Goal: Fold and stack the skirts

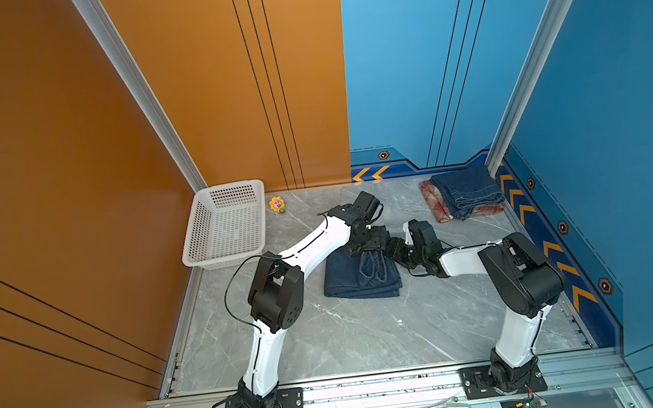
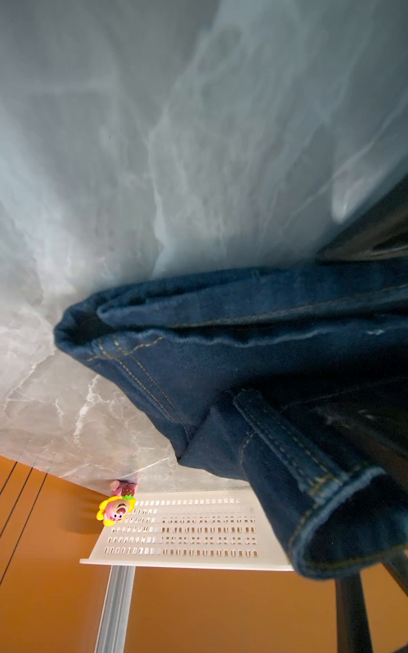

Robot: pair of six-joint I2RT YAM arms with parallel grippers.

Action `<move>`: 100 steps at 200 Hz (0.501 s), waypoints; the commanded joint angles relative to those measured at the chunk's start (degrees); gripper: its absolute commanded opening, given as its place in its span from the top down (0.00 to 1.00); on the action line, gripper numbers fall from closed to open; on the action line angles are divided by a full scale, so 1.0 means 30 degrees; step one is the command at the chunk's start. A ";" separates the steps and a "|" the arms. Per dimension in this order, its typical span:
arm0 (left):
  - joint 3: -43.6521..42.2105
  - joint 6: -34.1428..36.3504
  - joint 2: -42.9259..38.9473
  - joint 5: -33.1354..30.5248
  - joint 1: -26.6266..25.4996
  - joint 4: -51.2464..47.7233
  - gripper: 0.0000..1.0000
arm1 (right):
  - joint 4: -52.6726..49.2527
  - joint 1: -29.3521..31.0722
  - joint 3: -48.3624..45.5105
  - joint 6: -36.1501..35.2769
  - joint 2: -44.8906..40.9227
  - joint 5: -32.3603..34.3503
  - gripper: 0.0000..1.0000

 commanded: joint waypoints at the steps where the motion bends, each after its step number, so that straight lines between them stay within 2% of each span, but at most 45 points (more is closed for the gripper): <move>1: -0.0506 -0.0355 -0.2140 0.1678 0.0472 0.1419 0.16 | -0.1641 -0.0530 -0.0923 -0.0015 -0.0369 0.0301 0.34; 58: -0.4522 -0.0734 -0.4569 0.2378 0.1473 0.3407 0.16 | -0.1651 -0.1379 -0.2136 -0.0190 -0.2108 0.0335 0.25; 72: -0.5460 -0.0845 -0.4832 0.2424 0.1517 0.3856 0.17 | -0.1547 -0.1264 -0.2200 -0.0349 -0.2445 -0.0002 0.18; 94: -0.7093 -0.1191 -0.5315 0.2737 0.1771 0.4815 0.20 | -0.2385 -0.0658 -0.1774 -0.0965 -0.2868 -0.0136 0.00; 100: -0.7472 -0.1202 -0.5403 0.2842 0.1831 0.4920 0.22 | -0.2712 -0.0492 -0.1656 -0.1128 -0.2994 0.0019 0.00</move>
